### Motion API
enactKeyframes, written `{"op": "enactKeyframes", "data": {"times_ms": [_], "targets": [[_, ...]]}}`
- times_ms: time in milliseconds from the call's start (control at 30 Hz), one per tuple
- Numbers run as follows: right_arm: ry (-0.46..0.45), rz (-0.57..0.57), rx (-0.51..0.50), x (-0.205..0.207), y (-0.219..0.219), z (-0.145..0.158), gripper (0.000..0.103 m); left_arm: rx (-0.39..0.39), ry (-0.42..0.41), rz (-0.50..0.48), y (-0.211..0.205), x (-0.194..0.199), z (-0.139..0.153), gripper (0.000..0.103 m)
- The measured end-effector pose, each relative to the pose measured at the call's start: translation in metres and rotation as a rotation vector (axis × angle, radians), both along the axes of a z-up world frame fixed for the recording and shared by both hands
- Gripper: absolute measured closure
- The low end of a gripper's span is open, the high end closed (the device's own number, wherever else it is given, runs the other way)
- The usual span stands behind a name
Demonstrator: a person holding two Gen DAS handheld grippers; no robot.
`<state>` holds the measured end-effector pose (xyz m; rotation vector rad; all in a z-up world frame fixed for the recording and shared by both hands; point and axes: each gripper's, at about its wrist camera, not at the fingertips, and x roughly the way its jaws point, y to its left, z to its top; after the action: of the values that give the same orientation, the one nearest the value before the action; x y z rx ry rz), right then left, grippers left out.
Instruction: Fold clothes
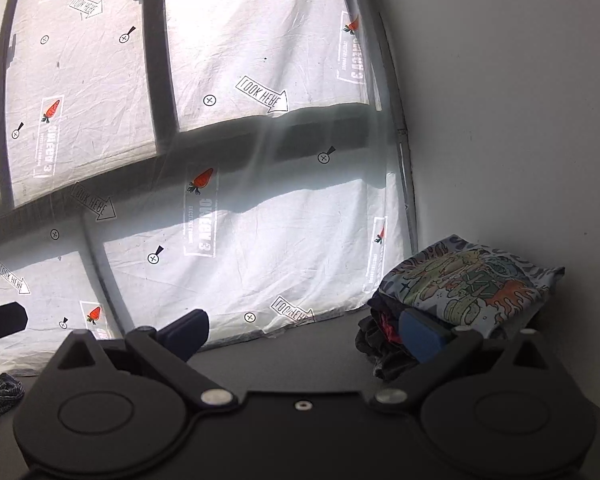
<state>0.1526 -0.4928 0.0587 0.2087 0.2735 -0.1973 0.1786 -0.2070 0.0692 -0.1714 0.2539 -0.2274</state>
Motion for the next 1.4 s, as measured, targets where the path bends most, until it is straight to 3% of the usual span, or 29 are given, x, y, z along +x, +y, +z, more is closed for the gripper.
{"op": "enactKeyframes", "data": {"times_ms": [367, 600, 967, 1400], "targets": [[0.104, 0.135, -0.029, -0.099, 0.136, -0.016, 0.0, 0.088, 0.124, 0.071, 0.097, -0.116, -0.023, 0.0], [0.178, 0.213, -0.049, -0.144, 0.196, -0.028, 0.0, 0.117, 0.225, 0.104, 0.146, -0.162, -0.039, 0.0], [0.282, 0.303, -0.097, -0.186, 0.253, -0.048, 0.0, 0.13, 0.293, 0.174, 0.188, -0.198, -0.053, 0.0], [0.323, 0.314, -0.124, -0.195, 0.273, -0.059, 0.0, 0.117, 0.309, 0.179, 0.206, -0.205, -0.058, 0.0]]}}
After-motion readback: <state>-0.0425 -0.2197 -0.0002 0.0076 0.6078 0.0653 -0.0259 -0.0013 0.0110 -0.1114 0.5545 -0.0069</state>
